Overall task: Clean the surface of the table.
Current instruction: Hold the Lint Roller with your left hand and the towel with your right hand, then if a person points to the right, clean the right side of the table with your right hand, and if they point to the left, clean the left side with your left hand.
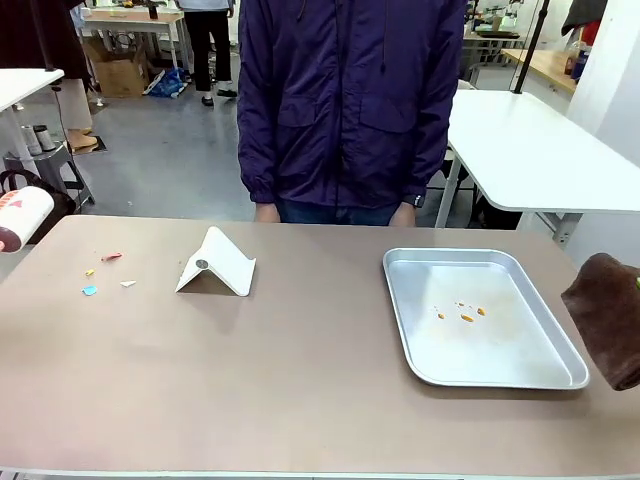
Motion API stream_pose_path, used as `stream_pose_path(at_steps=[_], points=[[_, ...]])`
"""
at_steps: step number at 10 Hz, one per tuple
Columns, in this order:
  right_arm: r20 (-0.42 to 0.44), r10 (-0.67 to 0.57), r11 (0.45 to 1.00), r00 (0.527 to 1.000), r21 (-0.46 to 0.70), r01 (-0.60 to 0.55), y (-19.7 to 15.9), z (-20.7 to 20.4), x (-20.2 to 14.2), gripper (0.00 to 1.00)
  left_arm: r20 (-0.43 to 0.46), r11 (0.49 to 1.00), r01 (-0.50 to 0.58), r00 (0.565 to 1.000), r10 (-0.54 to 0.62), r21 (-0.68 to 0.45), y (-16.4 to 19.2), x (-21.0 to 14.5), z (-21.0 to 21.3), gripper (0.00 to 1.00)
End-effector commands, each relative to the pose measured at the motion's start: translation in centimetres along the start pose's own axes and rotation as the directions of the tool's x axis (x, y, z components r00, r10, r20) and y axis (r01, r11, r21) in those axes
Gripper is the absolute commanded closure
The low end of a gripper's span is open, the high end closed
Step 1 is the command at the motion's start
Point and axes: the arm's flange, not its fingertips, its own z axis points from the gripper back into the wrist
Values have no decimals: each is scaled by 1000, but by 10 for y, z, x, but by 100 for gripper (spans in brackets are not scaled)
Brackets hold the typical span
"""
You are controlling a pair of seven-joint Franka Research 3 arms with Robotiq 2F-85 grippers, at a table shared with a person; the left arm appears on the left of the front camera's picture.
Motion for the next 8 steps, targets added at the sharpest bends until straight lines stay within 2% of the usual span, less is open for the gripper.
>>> stream_pose_path(at_steps=[1,8], points=[[-2,4,1000,1000,-2,-4,2,-1,0,100,-5,1000,10,1000,-10,-9,-1,-4,1,86],[-2,4,1000,1000,-2,-4,2,-1,0,100,-5,1000,10,1000,-10,-9,-1,-4,1,86]])
